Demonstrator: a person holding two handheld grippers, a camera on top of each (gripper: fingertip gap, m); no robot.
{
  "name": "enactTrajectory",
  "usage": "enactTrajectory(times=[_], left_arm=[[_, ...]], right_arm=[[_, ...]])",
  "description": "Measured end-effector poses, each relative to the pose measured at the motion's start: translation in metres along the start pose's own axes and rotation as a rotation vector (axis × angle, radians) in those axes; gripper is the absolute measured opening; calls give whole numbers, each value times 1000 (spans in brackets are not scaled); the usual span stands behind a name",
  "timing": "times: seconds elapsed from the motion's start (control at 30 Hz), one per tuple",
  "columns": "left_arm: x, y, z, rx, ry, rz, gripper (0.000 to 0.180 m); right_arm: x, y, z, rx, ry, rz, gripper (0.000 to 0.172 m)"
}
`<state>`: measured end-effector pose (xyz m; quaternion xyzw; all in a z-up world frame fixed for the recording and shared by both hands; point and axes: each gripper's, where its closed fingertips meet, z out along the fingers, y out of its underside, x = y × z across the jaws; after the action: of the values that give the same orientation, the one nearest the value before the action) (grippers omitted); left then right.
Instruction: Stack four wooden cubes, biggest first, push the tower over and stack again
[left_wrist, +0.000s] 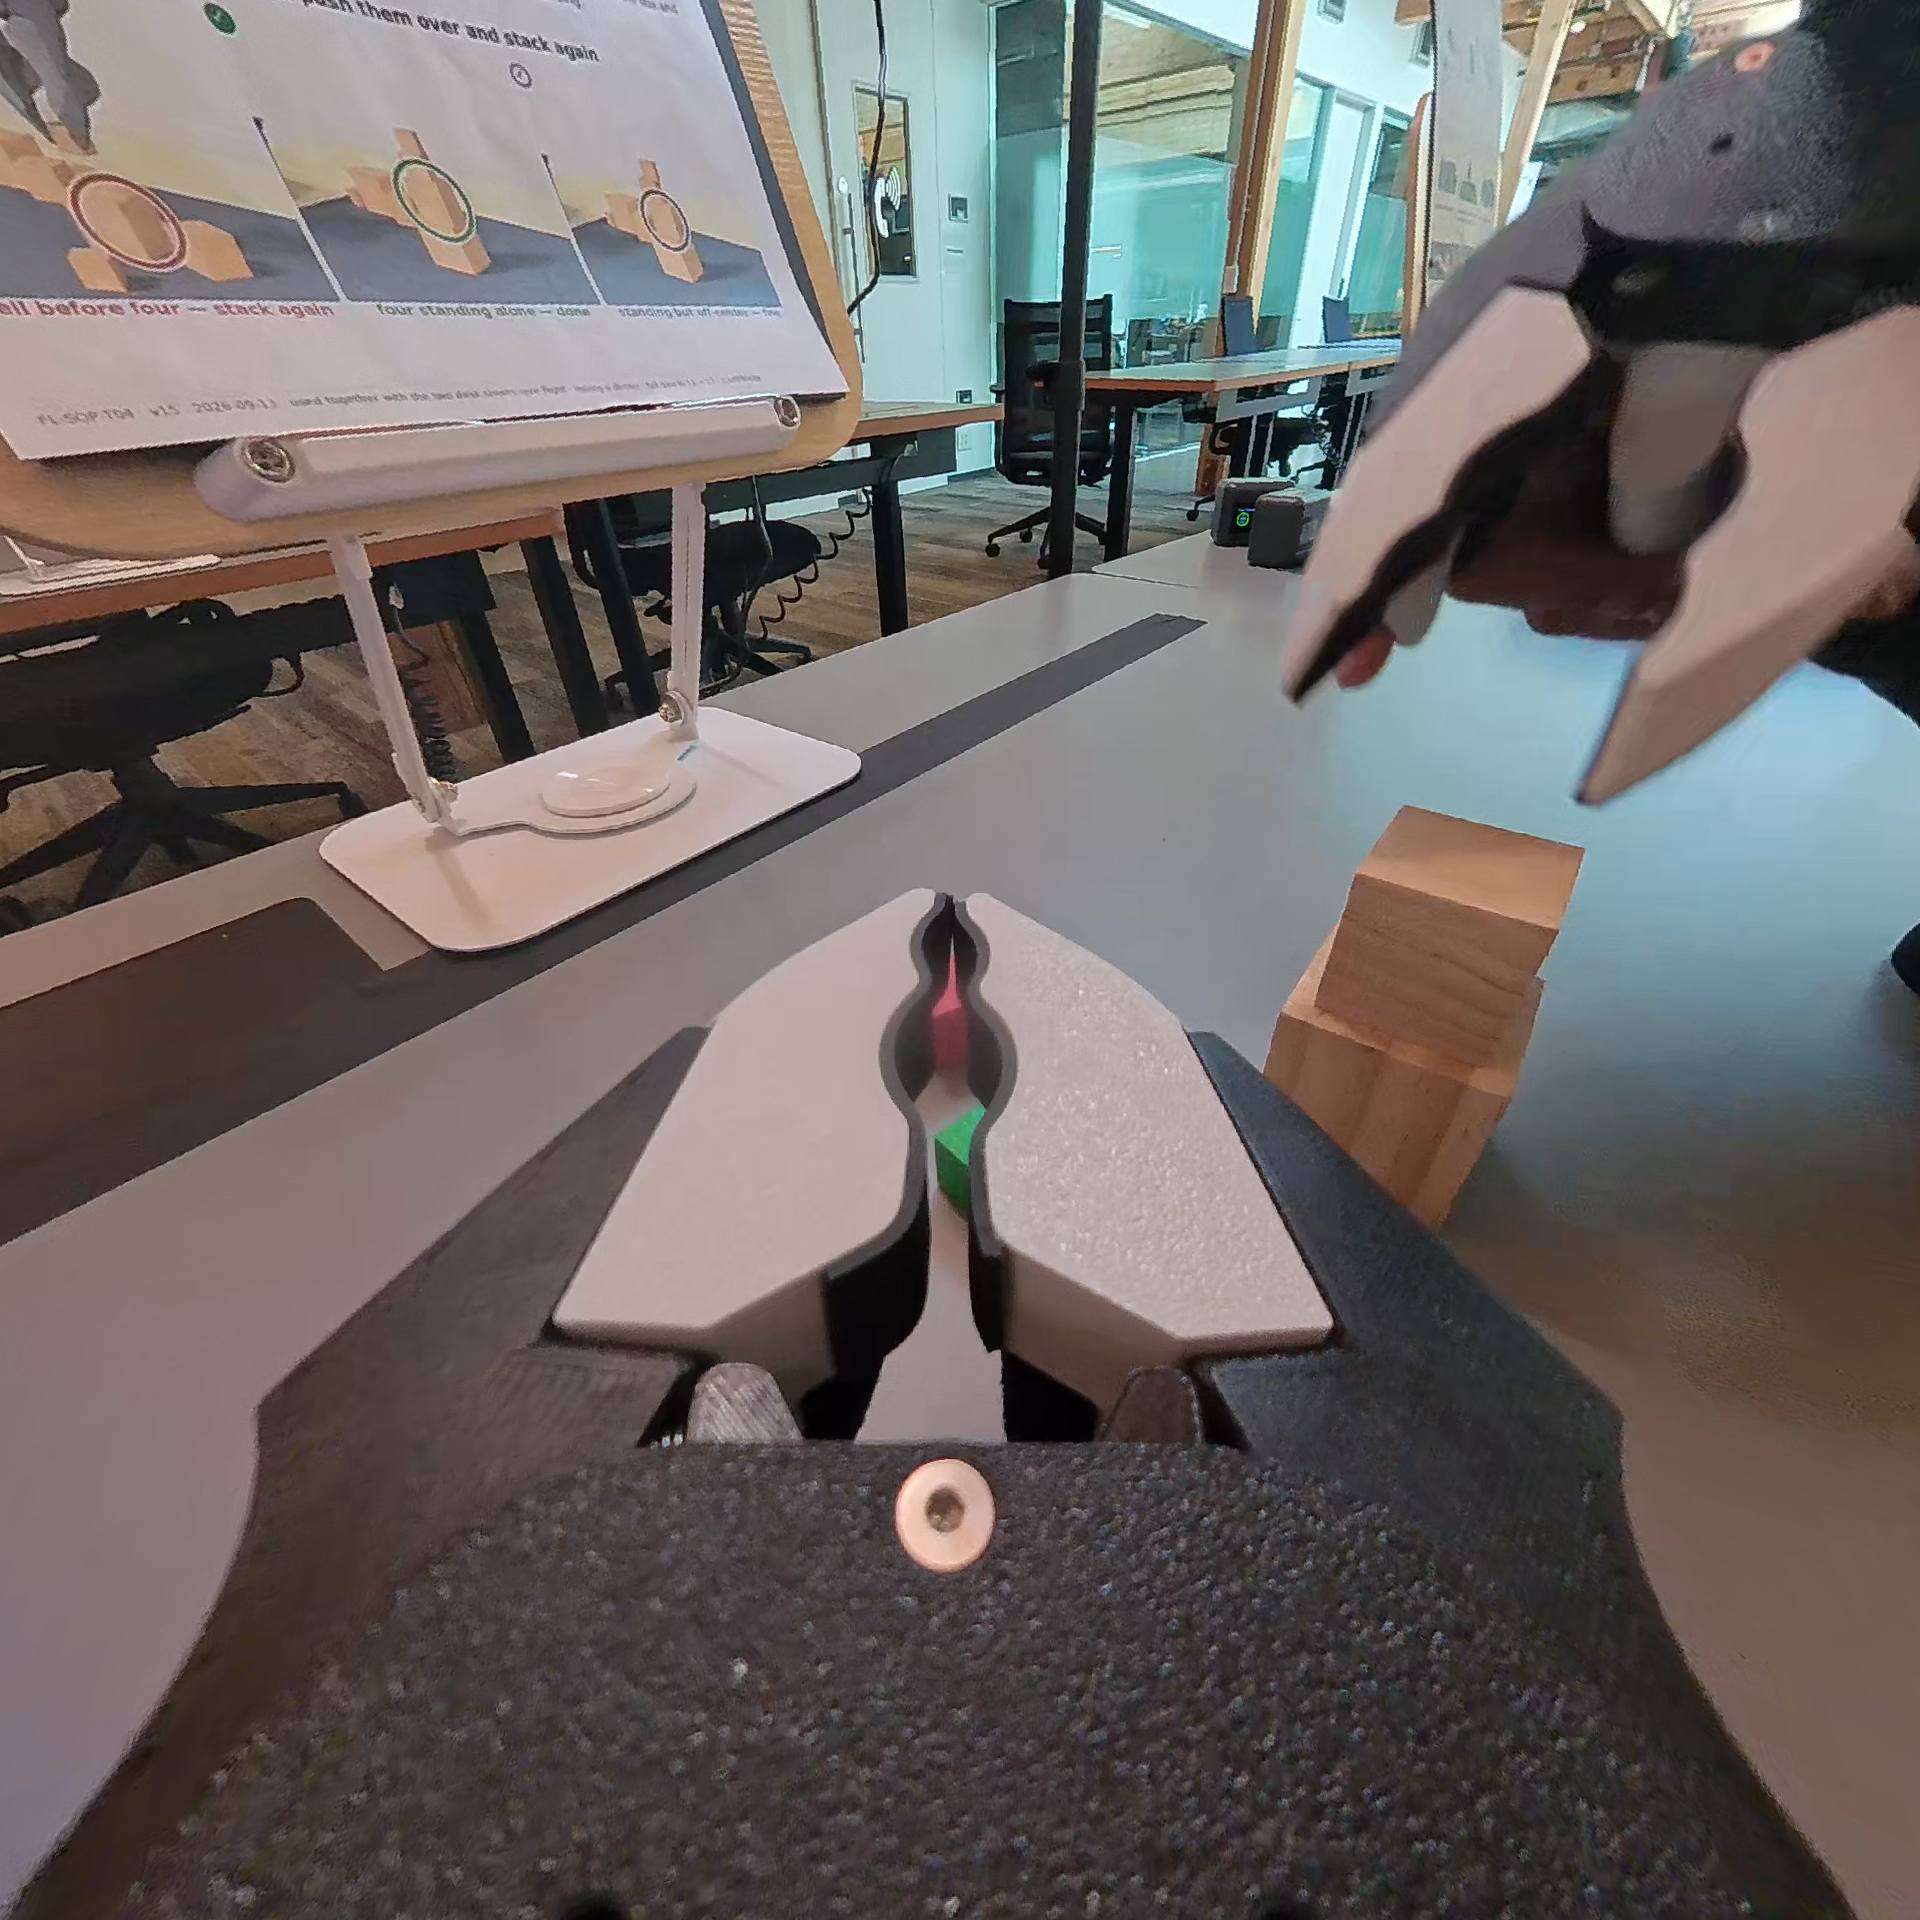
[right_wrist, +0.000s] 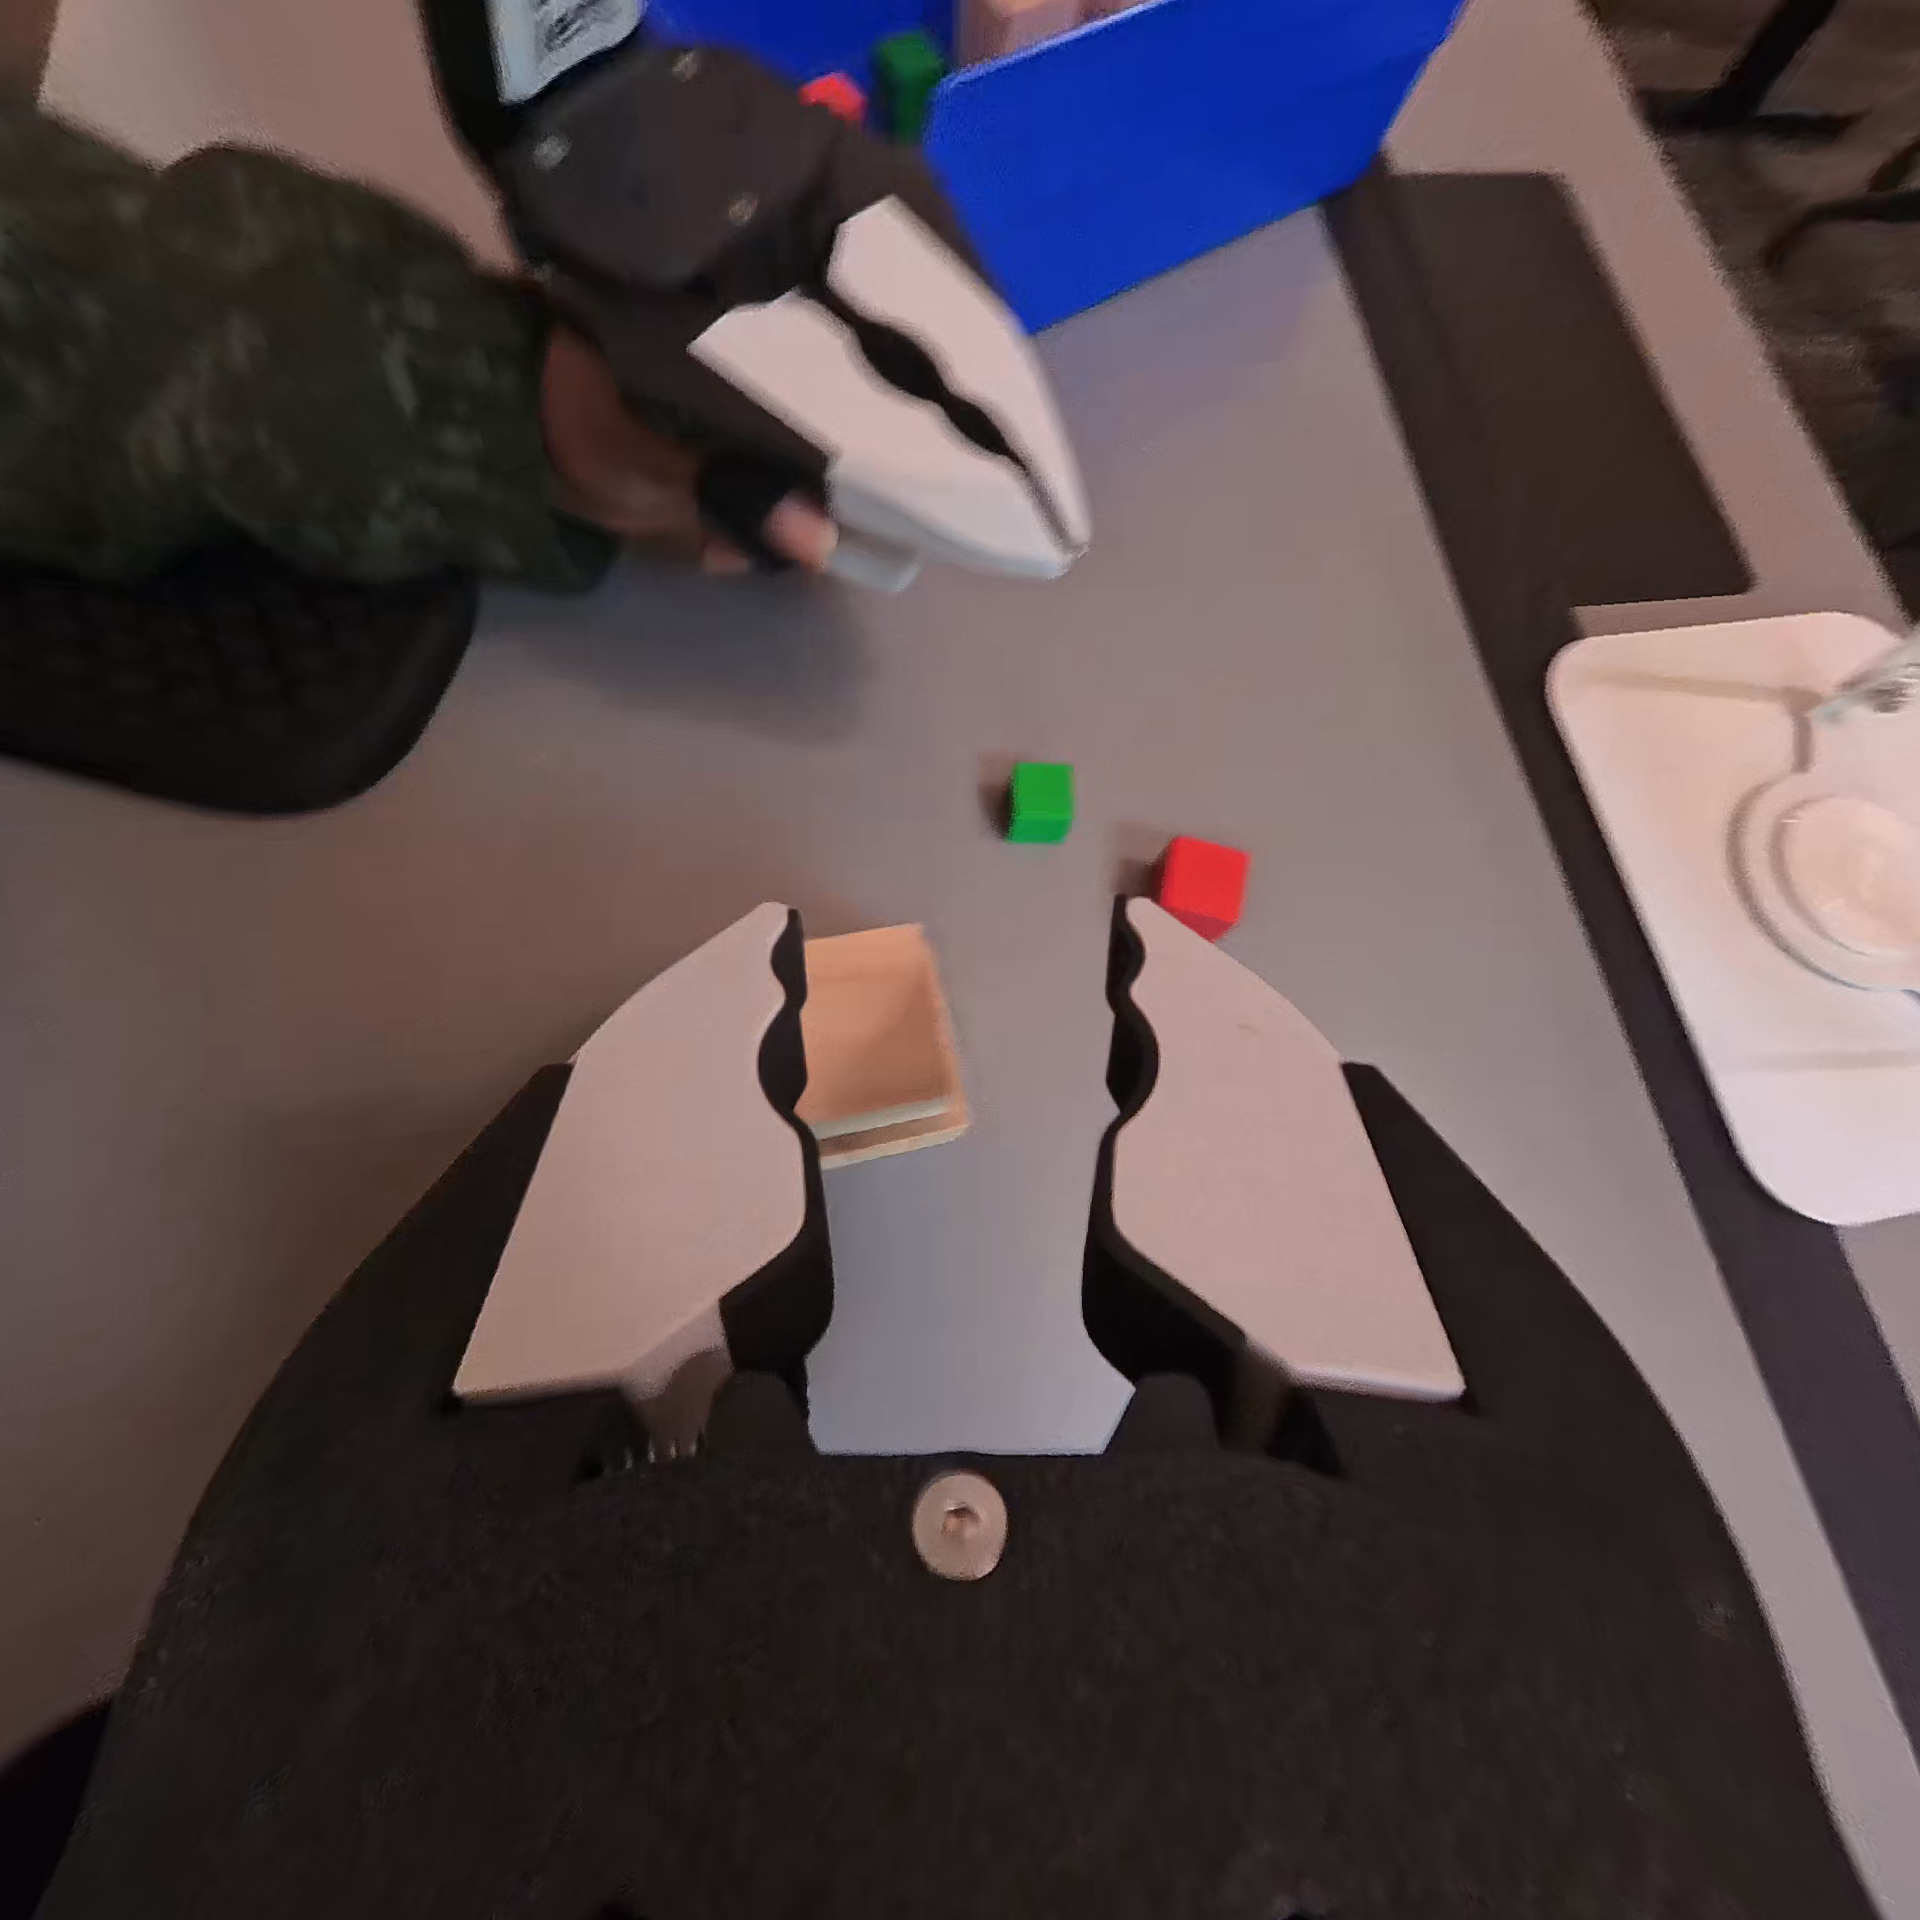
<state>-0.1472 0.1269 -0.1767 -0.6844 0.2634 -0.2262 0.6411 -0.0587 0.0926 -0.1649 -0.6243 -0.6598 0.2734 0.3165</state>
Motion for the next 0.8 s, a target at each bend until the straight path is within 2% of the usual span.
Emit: enactTrajectory(times=[0.1,0.23,0.43,0.53,0.57,0.67,0.8], left_arm=[[-1,1,1,-1,-2,-2,0],[-1,0,0,1,-3,-1,0],[-2,1,0,-4,-2,-5,0],[-2,2,0,-6,1,-6,0],[-2,2,0,-5,2,-8,0],[-2,1,0,-2,3,-13,0],[-2,1,0,-3,5,-14,0]], right_arm=[[41,-6,2,-1,100,74,53],[84,17,37,-131,171,104,53],[89,49,96,-235,97,144,56],[89,54,107,-228,87,135,35],[91,54,106,-219,99,125,27],[84,37,89,-140,46,108,27],[57,-5,35,-22,-49,57,27]])
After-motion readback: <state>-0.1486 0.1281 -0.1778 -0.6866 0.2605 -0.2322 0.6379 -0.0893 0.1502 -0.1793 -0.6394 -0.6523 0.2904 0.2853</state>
